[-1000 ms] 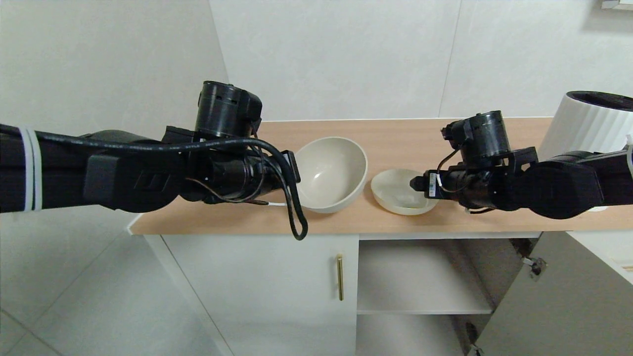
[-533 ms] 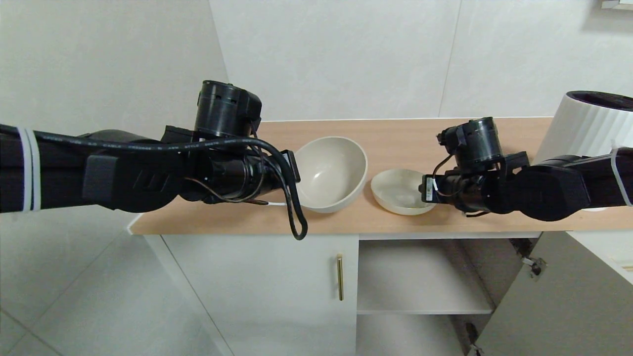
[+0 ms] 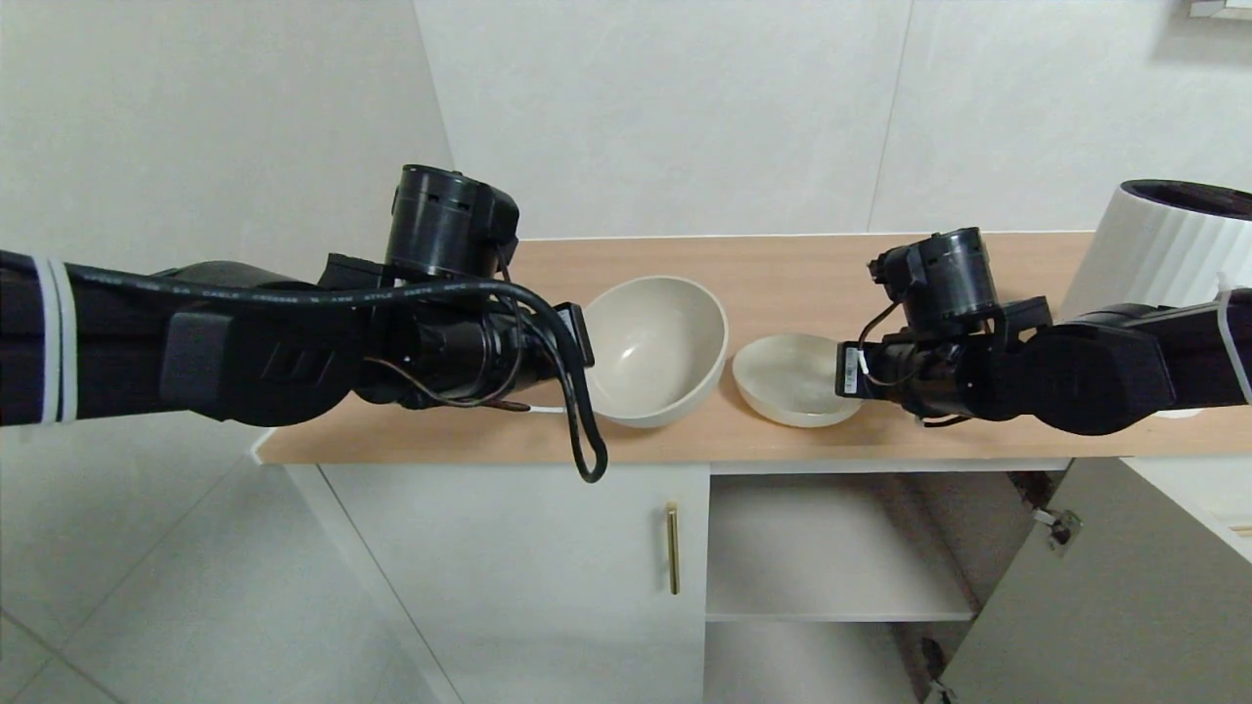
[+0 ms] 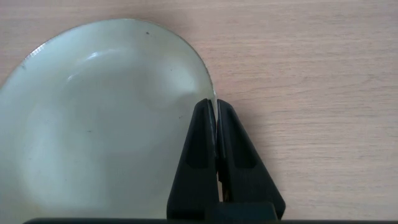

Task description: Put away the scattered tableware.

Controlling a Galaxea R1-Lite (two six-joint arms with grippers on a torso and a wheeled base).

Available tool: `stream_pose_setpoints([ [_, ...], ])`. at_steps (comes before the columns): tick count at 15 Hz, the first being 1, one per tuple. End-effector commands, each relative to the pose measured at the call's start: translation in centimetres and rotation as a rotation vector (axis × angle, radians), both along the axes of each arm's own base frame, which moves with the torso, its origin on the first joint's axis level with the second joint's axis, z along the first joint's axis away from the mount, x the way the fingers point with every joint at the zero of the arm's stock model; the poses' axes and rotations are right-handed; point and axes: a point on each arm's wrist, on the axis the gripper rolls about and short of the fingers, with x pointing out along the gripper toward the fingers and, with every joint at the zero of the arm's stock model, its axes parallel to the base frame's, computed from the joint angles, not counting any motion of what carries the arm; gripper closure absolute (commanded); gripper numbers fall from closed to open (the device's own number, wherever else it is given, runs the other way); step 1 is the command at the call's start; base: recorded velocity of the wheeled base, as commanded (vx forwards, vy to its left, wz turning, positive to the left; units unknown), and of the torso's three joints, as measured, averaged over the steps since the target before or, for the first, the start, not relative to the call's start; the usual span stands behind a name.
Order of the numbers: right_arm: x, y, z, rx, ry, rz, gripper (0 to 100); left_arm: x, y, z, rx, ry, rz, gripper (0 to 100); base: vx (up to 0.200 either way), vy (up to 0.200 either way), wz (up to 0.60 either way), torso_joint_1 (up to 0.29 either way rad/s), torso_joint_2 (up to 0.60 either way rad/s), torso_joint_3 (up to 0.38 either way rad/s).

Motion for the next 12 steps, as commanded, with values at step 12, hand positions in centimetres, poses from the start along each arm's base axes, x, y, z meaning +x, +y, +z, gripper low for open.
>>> stream_pose_setpoints([
  [12, -13.6, -7.2, 6.2, 0.213, 0.110, 0.205, 100, -8.2, 2.9, 2.1, 0.069, -0.069, -0.157, 100, 0.000, 0.000, 0.00, 0.000, 0.00, 0.000],
])
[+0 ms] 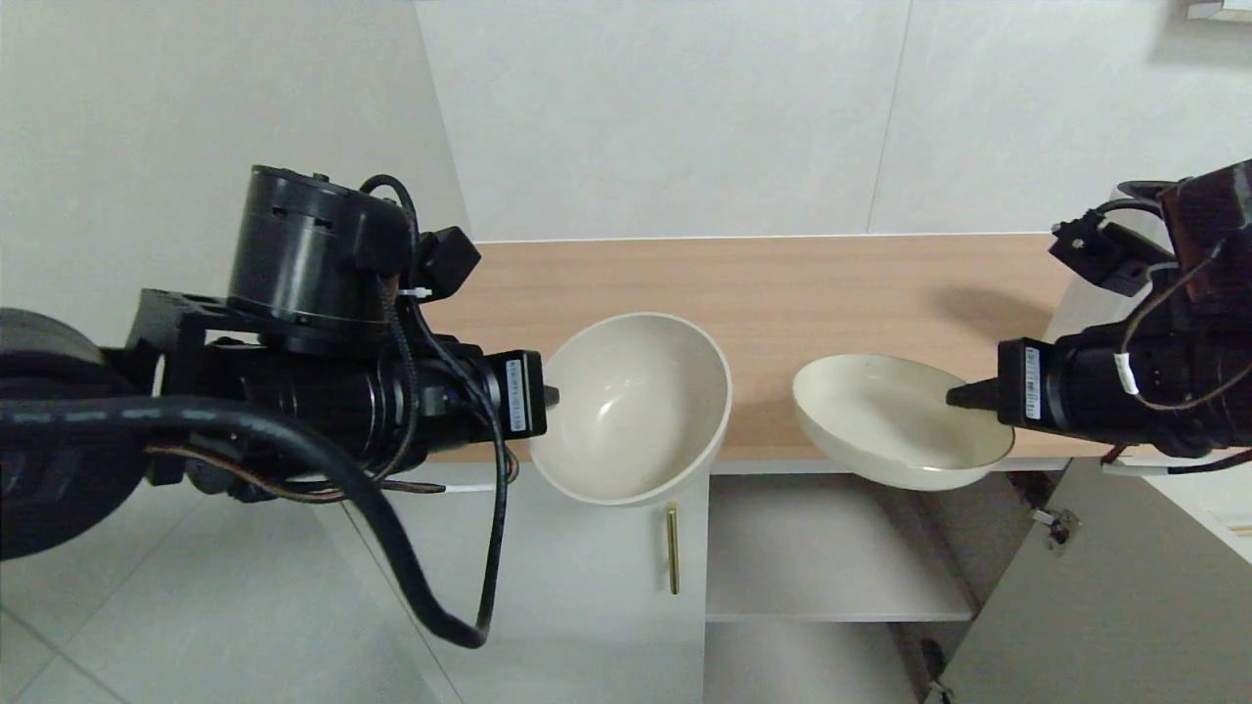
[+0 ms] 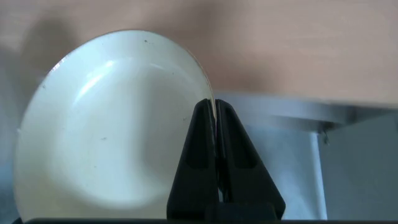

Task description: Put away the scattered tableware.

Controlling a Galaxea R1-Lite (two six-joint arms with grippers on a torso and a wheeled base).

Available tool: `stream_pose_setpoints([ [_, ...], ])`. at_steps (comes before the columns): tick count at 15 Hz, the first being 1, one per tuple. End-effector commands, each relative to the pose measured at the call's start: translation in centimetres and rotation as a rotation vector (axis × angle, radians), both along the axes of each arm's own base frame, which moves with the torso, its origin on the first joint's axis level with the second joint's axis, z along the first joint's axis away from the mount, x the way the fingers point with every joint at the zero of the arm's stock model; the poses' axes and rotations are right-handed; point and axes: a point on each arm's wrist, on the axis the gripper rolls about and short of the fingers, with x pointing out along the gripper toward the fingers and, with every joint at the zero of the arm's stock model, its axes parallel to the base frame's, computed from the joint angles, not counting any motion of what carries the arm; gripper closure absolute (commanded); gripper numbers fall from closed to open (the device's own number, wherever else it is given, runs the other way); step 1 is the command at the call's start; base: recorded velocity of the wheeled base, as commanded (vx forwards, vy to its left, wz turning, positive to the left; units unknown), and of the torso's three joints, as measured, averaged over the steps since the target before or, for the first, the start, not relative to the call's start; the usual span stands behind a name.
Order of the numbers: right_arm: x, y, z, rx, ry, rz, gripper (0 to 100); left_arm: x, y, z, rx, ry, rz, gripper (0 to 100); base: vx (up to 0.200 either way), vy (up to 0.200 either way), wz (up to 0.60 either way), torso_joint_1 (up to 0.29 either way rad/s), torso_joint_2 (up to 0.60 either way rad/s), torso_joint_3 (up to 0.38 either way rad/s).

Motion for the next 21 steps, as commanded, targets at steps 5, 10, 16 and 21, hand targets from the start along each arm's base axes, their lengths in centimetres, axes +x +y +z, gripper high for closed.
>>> stream_pose_setpoints([
  [5, -2.0, -1.0, 0.0, -0.001, -0.019, -0.005, 100, -0.6, 0.0, 0.0, -0.003, -0.001, -0.013, 100, 0.000, 0.000, 0.00, 0.000, 0.00, 0.000],
  [10, -1.7, -1.0, -0.7, -0.020, 0.001, 0.000, 100, -0.4, -0.1, -0.2, 0.001, 0.007, -0.010, 100, -0.160, 0.000, 0.00, 0.006, 0.00, 0.005],
  [16, -0.9, -1.0, -1.3, -0.038, 0.026, -0.011, 100, -0.1, -0.4, -0.7, 0.012, 0.020, -0.010, 100, 0.000, 0.000, 0.00, 0.000, 0.00, 0.000],
  [21, 0.0, -1.0, -2.0, -0.047, 0.043, -0.027, 100, 0.2, -0.5, -1.1, 0.019, 0.031, -0.010, 100, 0.000, 0.000, 0.00, 0.000, 0.00, 0.000],
])
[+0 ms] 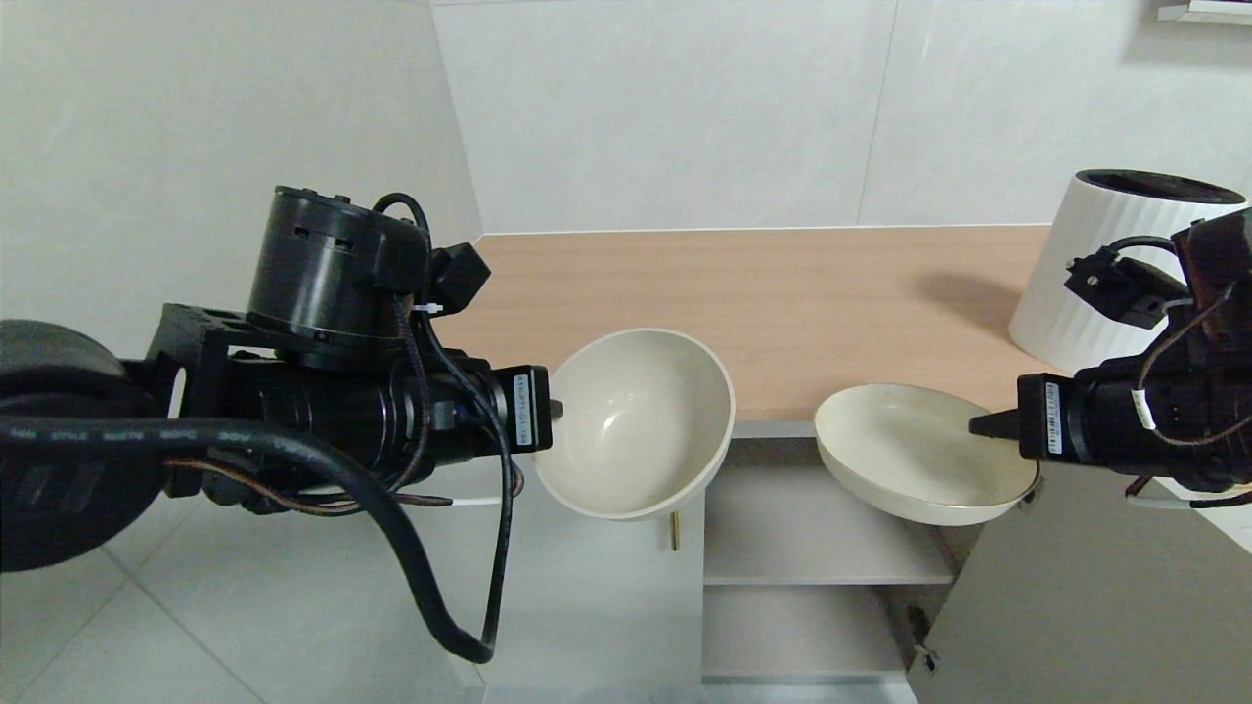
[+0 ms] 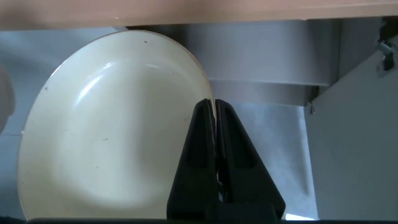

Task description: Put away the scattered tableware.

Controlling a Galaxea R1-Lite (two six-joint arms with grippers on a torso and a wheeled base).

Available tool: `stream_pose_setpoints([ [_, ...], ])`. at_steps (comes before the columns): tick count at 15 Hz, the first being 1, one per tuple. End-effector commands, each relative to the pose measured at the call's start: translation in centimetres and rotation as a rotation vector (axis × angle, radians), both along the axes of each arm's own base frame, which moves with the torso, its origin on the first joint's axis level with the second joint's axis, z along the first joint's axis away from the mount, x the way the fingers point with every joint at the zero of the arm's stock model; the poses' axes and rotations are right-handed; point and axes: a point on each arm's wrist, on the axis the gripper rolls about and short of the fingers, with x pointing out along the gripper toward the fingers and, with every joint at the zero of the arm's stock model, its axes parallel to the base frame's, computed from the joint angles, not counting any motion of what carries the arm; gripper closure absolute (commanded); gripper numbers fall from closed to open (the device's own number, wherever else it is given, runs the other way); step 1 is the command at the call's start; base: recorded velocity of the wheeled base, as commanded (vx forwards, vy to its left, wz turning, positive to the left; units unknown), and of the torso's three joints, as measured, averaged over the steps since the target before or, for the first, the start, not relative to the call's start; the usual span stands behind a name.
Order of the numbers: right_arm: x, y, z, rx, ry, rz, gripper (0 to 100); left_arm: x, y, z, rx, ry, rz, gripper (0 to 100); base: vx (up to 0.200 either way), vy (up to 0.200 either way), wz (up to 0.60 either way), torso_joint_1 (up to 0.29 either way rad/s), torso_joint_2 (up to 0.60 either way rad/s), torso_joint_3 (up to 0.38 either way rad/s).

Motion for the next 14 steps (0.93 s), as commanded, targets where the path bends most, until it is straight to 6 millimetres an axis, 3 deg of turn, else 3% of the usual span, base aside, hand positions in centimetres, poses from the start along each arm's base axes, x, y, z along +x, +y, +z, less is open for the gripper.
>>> stream_pose_setpoints([
  [1, 0.59, 0.15, -0.61, -0.014, 0.023, -0.002, 100, 0.15, -0.08, -0.21, 0.004, 0.006, 0.000, 100, 0.000, 0.000, 0.00, 0.000, 0.00, 0.000],
  [5, 0.91, 0.24, -1.23, -0.034, 0.042, 0.004, 100, 0.26, -0.16, -0.39, 0.008, 0.011, 0.002, 100, 0.000, 0.000, 0.00, -0.109, 0.28, 0.163],
  [14, 0.92, 0.25, -1.35, -0.037, 0.046, 0.005, 100, 0.23, -0.14, -0.34, 0.007, 0.010, 0.002, 100, 0.000, 0.000, 0.00, -0.155, 0.46, 0.301],
])
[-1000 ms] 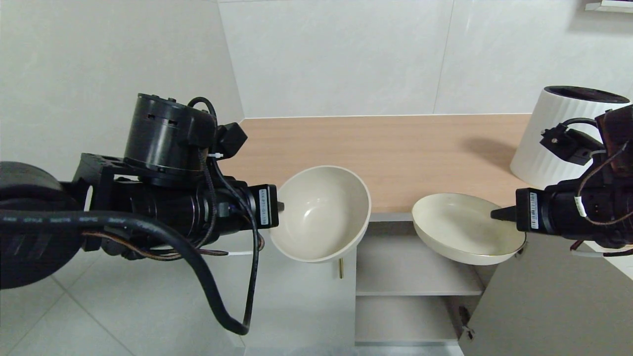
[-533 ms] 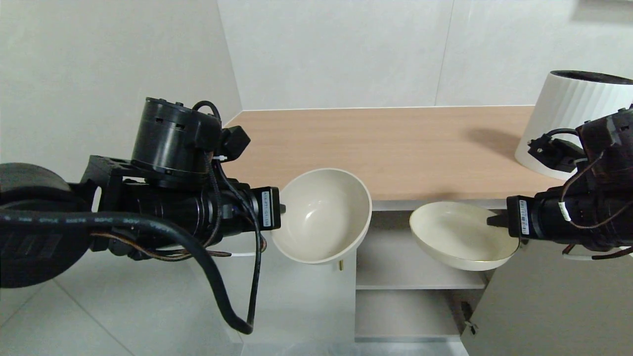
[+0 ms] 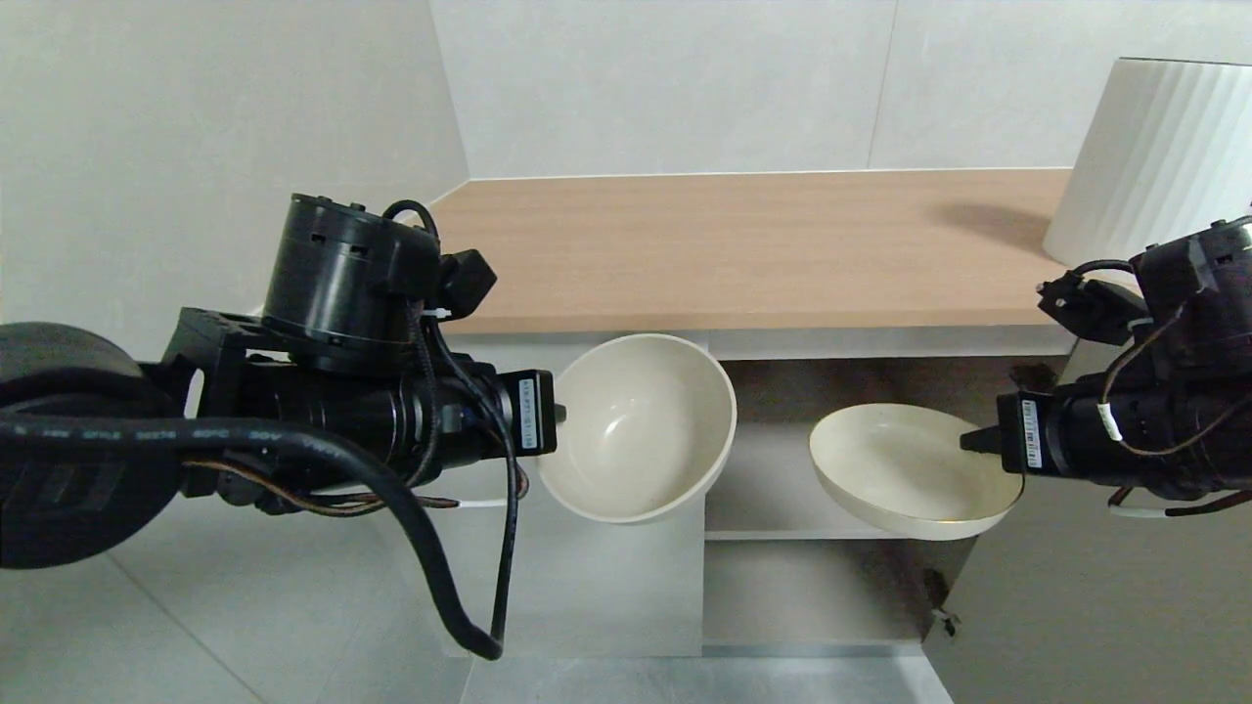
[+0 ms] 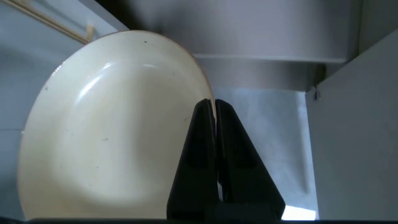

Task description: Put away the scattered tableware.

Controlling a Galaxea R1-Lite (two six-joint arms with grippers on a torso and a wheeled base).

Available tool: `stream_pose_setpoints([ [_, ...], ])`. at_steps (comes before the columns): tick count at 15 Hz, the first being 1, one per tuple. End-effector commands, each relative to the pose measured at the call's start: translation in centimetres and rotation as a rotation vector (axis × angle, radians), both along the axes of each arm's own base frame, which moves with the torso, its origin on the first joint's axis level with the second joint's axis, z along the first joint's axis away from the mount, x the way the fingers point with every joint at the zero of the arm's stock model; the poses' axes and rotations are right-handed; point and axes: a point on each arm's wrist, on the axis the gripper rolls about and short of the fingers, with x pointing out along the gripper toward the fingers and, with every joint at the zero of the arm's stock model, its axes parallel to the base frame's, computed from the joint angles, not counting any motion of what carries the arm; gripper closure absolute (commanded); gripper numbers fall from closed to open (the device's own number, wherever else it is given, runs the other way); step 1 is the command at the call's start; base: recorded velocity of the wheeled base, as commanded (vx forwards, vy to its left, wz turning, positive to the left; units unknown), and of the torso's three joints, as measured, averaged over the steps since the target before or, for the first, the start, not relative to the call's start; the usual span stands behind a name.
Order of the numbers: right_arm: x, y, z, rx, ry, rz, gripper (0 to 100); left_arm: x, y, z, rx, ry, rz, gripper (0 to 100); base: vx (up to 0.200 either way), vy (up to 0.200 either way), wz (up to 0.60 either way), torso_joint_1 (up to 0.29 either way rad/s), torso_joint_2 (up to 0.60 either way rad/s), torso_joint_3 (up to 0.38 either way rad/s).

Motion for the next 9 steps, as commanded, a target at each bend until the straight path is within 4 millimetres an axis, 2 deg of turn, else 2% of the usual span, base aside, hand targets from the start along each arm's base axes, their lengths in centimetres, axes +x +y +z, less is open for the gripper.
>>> stream_pose_setpoints([
  [1, 0.08, 0.04, -0.11, -0.002, 0.004, 0.000, 100, 0.00, 0.02, 0.02, 0.000, -0.001, 0.001, 100, 0.000, 0.000, 0.00, -0.124, 0.45, 0.325],
  [4, 0.15, 0.07, -0.34, -0.006, 0.012, 0.001, 100, -0.03, 0.03, 0.06, -0.001, -0.002, 0.001, 100, 0.000, 0.000, 0.00, -0.067, 0.35, 0.255],
  [9, 0.35, 0.16, -0.65, -0.011, 0.024, 0.001, 100, -0.04, -0.07, -0.08, 0.002, 0.004, -0.003, 100, 0.000, 0.000, 0.00, -0.012, 0.04, 0.019],
])
